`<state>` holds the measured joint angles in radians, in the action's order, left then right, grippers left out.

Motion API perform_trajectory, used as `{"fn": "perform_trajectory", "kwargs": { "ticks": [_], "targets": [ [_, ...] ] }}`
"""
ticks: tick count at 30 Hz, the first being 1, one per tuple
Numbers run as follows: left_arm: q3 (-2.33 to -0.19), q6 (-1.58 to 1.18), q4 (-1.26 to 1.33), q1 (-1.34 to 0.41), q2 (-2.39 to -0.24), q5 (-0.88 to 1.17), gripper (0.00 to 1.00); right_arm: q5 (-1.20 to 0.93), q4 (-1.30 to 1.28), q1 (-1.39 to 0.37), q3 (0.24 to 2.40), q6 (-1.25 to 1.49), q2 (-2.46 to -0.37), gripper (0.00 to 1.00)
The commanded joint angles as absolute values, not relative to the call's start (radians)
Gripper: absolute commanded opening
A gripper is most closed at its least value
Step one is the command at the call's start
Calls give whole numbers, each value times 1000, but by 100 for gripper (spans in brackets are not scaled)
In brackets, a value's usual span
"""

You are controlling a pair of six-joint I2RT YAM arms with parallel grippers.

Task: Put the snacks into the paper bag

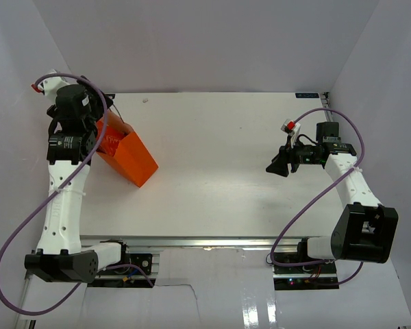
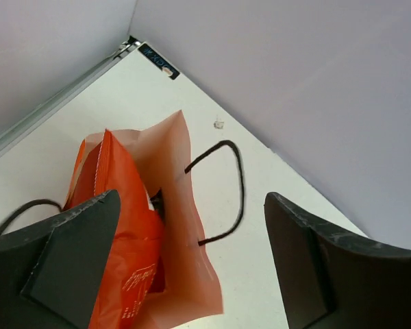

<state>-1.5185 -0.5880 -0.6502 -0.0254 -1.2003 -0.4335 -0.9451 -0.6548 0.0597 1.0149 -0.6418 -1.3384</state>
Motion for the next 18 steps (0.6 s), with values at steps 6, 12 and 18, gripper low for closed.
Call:
{"fn": "perform_trajectory", "kwargs": {
  "ticks": [6, 12, 18],
  "targets": [
    [-1618, -477, -503, -26, -1128, -224, 98, -951, -647, 66, 1038, -638, -1316, 62],
    [-1517, -475, -282, -26, -1080, 323, 98, -874, -653, 66, 1115, -641, -1282, 63],
    [-1288, -618, -149, -32, -1057, 731, 98, -720, -653, 69, 1201, -614, -1207, 74]
  ]
}}
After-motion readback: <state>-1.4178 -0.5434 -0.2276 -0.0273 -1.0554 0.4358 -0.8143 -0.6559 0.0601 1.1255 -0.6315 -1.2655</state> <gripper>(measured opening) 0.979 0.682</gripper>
